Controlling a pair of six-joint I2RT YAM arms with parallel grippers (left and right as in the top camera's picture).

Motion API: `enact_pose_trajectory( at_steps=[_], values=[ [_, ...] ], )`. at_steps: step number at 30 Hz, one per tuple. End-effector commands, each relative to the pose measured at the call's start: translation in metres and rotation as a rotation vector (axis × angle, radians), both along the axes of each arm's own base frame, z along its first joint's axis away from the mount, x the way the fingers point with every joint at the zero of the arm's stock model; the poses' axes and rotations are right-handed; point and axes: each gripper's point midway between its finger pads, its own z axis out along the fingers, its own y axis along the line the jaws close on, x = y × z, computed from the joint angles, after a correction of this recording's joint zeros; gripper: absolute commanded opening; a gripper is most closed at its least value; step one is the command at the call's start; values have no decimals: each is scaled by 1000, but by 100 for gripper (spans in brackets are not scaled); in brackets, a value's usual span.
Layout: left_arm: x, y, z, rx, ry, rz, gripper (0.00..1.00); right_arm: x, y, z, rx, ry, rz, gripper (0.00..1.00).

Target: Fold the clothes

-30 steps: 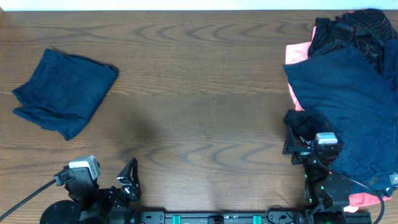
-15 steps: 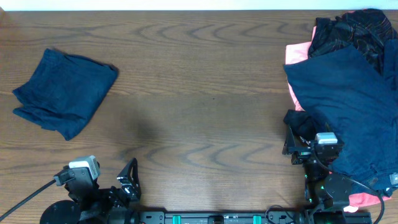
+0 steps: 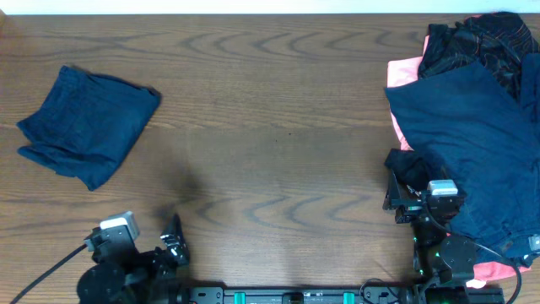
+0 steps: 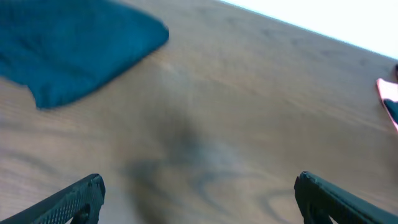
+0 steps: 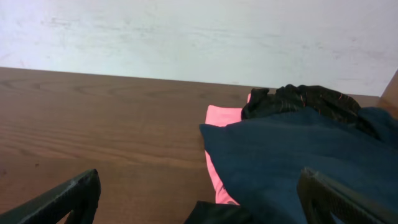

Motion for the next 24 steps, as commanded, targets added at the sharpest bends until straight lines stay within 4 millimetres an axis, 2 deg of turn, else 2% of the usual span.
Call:
enact_pose_trajectory(
  at_steps=[1,6,11,16,20,23,24],
  values=[
    [8,5,-12,72,-57,-2,98,0,1,-2,-14,0,8,99],
    [33,5,-29,131,-96,-30,98,0,1,-2,-14,0,8,99],
    [63,-5,-27,266,-227,-133,98,0,1,-2,-14,0,8,99],
    [87,-3,-28,297,-356,-112,98,0,1,-2,-14,0,8,99],
    [99,-4,-44,276,-404,-98,98,0,1,-2,-14,0,8,99],
    [102,-4,-70,212,-358,-84,98,0,1,-2,-14,0,8,99],
    [102,-4,-70,204,-356,-82,98,0,1,-2,-14,0,8,99]
  ],
)
